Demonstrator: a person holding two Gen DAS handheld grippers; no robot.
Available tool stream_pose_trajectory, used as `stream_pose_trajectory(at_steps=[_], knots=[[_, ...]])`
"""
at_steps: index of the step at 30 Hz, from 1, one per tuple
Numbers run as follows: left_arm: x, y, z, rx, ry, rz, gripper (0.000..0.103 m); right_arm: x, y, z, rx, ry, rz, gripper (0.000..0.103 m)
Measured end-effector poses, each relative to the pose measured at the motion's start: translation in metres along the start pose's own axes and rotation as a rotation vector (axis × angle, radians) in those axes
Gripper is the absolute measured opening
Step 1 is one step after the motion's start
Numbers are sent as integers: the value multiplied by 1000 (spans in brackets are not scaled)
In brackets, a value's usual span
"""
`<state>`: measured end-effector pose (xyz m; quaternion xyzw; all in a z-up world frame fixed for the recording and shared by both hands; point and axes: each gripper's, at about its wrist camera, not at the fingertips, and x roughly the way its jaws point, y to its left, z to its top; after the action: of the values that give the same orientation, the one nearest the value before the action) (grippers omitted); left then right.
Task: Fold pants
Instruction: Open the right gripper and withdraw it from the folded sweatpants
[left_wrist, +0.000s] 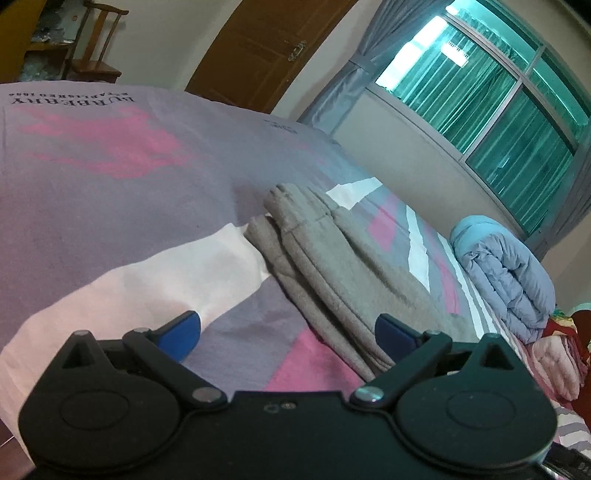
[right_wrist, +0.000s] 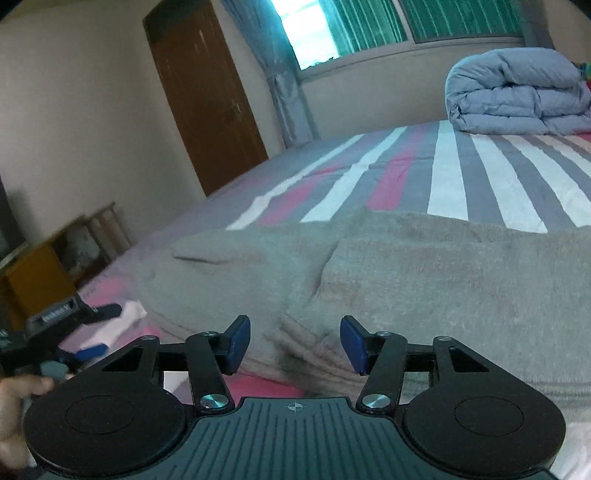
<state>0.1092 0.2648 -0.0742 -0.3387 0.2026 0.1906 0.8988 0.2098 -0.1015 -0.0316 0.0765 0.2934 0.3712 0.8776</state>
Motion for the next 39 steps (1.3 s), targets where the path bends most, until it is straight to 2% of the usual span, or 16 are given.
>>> stream_pose_trajectory(at_steps=[5,7,9,12,13,14,15,19,21,23,25,26,27,32,37,39], knots=[[-1,10,0,-46,-9,-32,95,8,12,-13,-93,60,-15,55],[0,10,0,-43,-8,-30,95,16,12,-16,-126,80,-79,31],[0,10,-1,-36,-6,-25,95,13,8,-15,-90,55,-95,22],[1,9,-1,-34,0,-21,95,7,9,-11,-78,-8,-88,22],[1,9,-1,-36,1,-20,96,16,9,-15,-87,32,-96,24],[1,8,-1,-38,1,-21,96,27,8,-19,-96,97,-103,38],[1,8,-1,-38,0,-22,96,29,9,-23,-116,111,-95,40],[2,10,-1,-47,6,-27,97,-21,0,-14,-100,-66,-15,41],[3,8,-1,-38,9,-17,97,-51,-26,-9,-33,-141,-111,41],[4,4,-2,-26,10,-5,97,-72,-61,-12,34,-160,-281,41],[5,0,-2,-12,6,6,97,-72,-100,-23,117,-40,-439,41],[5,-2,-2,-5,1,7,97,-66,-117,-29,152,34,-455,41],[5,-4,-2,2,-1,6,97,-69,-128,-32,169,37,-414,41],[11,-12,-2,43,6,23,97,-85,-143,-3,182,-144,-423,41],[22,-19,-1,86,9,41,97,-40,-184,34,210,-107,-476,41],[26,-20,-1,89,3,52,97,-18,-199,40,225,-17,-486,41]])
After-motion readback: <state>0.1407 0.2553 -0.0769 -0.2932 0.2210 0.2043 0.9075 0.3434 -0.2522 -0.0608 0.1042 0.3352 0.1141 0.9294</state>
